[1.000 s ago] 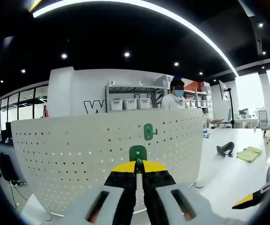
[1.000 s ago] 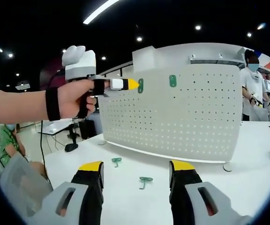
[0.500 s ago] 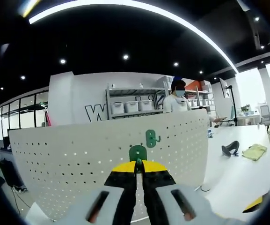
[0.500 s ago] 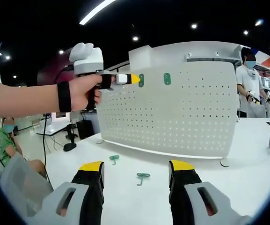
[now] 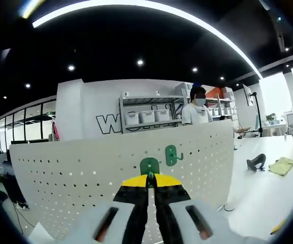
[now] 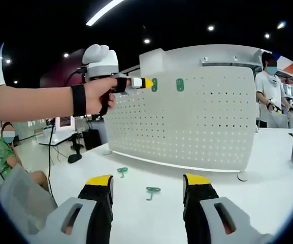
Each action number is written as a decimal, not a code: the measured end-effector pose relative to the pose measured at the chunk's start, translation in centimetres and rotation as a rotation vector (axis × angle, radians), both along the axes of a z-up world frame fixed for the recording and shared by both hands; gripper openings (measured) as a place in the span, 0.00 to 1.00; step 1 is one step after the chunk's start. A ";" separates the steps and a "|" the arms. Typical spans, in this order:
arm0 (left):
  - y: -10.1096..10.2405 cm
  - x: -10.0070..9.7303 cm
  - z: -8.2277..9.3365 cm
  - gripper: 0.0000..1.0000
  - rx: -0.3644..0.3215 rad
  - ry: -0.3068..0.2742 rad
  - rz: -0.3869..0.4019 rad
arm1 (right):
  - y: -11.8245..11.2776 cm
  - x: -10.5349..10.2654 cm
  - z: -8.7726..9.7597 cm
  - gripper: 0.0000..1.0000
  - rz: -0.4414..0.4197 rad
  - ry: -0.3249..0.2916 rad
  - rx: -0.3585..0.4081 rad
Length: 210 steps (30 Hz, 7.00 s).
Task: Insert the hook assembly into the mounting plate slot until the hook locks in place.
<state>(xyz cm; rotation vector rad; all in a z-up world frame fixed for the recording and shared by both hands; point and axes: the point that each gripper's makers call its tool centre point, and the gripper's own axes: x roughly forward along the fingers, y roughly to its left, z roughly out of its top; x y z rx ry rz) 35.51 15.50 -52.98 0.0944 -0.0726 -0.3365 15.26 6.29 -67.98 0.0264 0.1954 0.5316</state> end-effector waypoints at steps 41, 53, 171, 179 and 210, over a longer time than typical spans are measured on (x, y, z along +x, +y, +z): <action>-1.6 3.5 0.4 0.03 -0.048 0.064 0.071 | -1.3 0.0 -0.9 0.55 -0.028 0.024 0.044; -1.6 4.6 0.8 0.03 -0.040 0.064 0.089 | -1.6 -0.2 -1.1 0.55 -0.034 0.032 0.053; -2.9 4.4 -0.5 0.22 -0.093 0.205 0.066 | -1.0 -0.3 -0.7 0.53 -0.025 0.026 0.093; -2.9 2.6 -0.7 0.28 -0.090 0.203 -0.001 | -0.3 -0.4 -0.3 0.53 0.007 0.017 0.078; -0.6 -5.9 -2.5 0.33 -0.060 0.177 -0.206 | -0.1 -1.6 3.7 0.54 0.017 -0.050 0.021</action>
